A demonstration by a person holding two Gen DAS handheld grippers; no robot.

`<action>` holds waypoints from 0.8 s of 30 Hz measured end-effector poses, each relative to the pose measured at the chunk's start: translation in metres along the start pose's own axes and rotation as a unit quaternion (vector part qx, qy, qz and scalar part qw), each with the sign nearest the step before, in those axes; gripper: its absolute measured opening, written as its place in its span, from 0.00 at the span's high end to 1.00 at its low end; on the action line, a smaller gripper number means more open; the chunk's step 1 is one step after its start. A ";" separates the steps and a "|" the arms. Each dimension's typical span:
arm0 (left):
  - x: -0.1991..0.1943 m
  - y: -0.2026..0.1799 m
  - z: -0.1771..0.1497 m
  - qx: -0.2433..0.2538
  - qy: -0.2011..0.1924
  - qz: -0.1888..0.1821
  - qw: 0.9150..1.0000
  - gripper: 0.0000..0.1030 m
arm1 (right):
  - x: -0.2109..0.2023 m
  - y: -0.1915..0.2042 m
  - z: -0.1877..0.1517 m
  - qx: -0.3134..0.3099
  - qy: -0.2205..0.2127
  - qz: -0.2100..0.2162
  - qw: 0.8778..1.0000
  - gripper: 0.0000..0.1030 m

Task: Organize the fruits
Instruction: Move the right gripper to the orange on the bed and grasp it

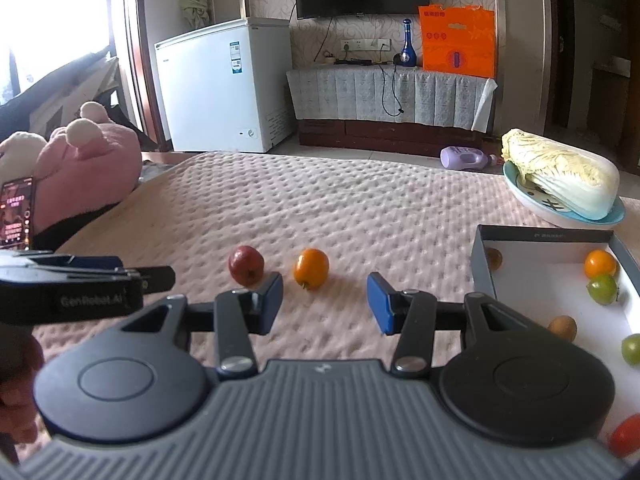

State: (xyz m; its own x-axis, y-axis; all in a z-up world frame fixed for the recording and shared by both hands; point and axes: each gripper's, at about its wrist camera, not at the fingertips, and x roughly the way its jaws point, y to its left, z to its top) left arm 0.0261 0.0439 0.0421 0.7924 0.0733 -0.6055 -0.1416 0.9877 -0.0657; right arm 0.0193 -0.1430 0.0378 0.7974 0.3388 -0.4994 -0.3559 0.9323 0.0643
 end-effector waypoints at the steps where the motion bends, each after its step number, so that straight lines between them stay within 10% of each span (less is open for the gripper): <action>1: 0.000 0.000 0.000 0.000 -0.001 0.000 1.000 0.35 | 0.001 0.000 0.000 0.000 0.001 0.000 1.000 0.52; 24: 0.009 0.004 -0.003 0.002 0.010 0.006 1.000 0.35 | 0.058 0.006 0.004 0.011 0.032 -0.007 0.999 0.52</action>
State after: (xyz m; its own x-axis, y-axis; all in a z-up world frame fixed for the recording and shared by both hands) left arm 0.0309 0.0478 0.0341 0.7780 0.0832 -0.6227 -0.1497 0.9872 -0.0551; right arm 0.0657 -0.1170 0.0125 0.7689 0.3174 -0.5550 -0.3338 0.9397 0.0749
